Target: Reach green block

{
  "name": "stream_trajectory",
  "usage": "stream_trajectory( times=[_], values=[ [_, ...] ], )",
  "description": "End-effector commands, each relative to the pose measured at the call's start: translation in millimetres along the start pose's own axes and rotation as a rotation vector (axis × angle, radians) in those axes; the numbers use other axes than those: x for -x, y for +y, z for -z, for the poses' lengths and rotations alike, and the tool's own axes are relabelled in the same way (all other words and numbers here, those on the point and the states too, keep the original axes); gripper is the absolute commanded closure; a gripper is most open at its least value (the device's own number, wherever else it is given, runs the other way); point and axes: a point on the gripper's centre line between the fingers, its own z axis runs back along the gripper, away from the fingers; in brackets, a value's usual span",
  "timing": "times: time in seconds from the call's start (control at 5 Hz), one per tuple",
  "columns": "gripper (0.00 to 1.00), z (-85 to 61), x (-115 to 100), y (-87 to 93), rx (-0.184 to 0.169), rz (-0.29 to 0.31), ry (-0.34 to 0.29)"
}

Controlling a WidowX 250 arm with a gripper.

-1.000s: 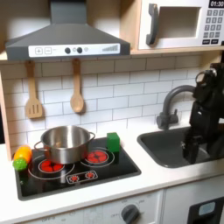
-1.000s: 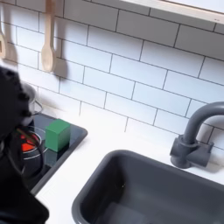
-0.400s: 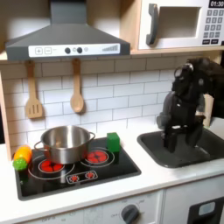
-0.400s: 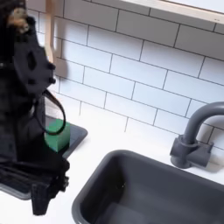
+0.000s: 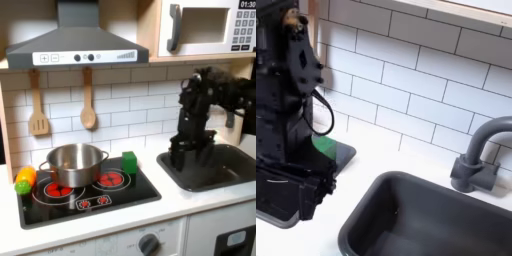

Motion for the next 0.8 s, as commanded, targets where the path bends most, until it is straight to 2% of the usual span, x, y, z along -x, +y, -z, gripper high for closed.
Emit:
stream_trajectory(
  times=[0.0, 0.4, 0.6],
  values=[
    [0.00, 7.3, -31, 10.9, -0.005, -0.006, -0.006],
    [0.00, 17.2, -52, 17.3, -0.019, -0.005, 0.004],
    [0.00, 21.1, -67, 18.0, -0.011, -0.006, 0.003]
  ],
)
